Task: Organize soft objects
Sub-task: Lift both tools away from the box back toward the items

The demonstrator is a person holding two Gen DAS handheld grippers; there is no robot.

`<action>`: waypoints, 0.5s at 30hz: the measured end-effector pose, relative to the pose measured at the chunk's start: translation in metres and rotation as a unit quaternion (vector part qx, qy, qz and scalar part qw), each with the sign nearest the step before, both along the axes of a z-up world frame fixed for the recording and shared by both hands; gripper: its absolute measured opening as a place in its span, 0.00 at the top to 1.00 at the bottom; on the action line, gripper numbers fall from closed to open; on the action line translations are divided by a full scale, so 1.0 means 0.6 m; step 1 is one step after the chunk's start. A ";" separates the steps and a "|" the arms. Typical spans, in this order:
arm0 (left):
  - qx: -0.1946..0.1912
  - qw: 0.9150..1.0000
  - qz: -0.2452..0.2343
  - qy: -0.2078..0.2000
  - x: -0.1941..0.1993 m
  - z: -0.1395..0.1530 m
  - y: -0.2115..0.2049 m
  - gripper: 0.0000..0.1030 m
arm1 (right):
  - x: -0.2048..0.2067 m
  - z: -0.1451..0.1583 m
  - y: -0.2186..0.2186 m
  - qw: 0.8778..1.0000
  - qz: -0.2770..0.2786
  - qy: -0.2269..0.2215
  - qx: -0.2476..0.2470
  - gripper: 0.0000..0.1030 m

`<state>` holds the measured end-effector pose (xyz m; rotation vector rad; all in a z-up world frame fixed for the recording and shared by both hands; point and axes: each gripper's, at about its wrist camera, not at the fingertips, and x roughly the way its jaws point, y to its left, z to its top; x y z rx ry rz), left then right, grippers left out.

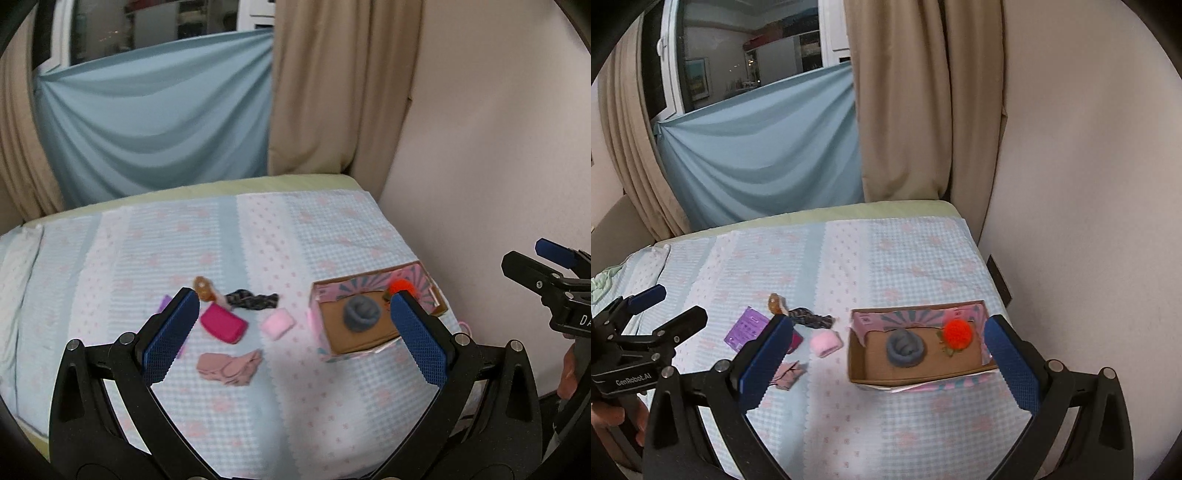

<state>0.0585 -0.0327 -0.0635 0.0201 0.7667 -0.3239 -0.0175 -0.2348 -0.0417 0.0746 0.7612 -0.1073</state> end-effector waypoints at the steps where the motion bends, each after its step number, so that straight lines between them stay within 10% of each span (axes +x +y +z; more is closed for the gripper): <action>1: 0.000 1.000 0.002 -0.003 -0.005 0.001 0.015 0.00 | -0.002 0.000 0.012 1.000 0.002 -0.002 -0.001 0.00; 15: 0.012 1.000 0.021 0.017 0.045 -0.071 0.229 0.00 | 0.077 -0.091 0.200 0.999 0.038 0.009 0.028 0.00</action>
